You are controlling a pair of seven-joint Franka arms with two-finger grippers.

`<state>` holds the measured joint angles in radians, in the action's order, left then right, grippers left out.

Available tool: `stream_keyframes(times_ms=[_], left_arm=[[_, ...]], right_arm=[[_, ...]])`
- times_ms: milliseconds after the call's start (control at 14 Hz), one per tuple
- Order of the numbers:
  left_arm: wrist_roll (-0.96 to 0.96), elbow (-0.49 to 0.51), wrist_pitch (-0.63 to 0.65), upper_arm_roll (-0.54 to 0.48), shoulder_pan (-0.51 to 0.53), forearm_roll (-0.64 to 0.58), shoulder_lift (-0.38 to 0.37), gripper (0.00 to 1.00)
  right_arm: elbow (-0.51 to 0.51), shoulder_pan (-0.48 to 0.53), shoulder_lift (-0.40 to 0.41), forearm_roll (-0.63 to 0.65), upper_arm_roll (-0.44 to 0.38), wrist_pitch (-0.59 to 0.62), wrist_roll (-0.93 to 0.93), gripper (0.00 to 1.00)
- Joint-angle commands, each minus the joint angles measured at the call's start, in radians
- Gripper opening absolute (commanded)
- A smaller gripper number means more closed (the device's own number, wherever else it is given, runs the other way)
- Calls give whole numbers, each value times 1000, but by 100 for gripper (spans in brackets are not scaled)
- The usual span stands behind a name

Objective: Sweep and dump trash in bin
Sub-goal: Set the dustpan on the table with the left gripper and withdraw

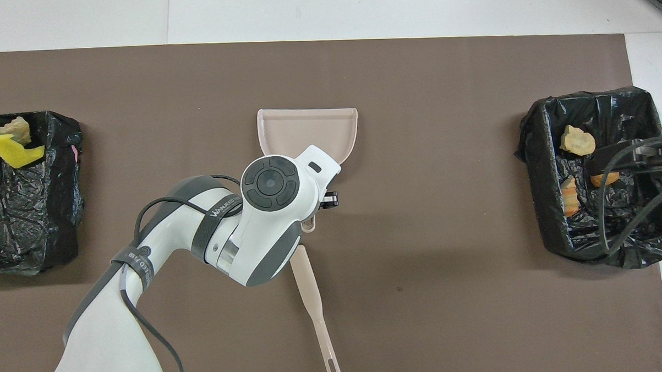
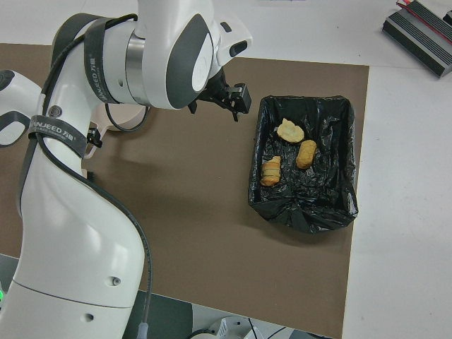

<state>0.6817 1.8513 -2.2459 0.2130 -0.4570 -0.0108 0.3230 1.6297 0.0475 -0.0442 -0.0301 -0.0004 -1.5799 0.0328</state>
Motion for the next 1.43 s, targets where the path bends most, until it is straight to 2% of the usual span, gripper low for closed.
stream_keyframes(times_ms=[0, 286, 501, 644, 930, 1145, 1359], left_arm=[[56, 3, 8, -24, -2, 12, -31, 100], [47, -20, 178, -49, 24, 12, -154, 100], [16, -23, 264, -47, 115, 12, -275, 100], [-107, -32, 342, -49, 182, 12, -335, 100], [-432, -52, 482, -49, 343, 12, -378, 100], [-582, -64, 545, -53, 444, 12, -412, 100], [-620, -199, 698, -61, 506, 12, -418, 100]], right_arm=[[29, 0, -22, -19, 3, -22, 25, 100], [22, 0, -20, -14, 8, -18, 21, 100], [22, -1, -20, -14, 10, -17, 21, 100], [22, -1, -20, -14, 10, -17, 21, 100], [22, -1, -20, -14, 10, -17, 21, 100], [22, -1, -20, -14, 10, -17, 21, 100], [22, -1, -20, -14, 10, -18, 21, 100]])
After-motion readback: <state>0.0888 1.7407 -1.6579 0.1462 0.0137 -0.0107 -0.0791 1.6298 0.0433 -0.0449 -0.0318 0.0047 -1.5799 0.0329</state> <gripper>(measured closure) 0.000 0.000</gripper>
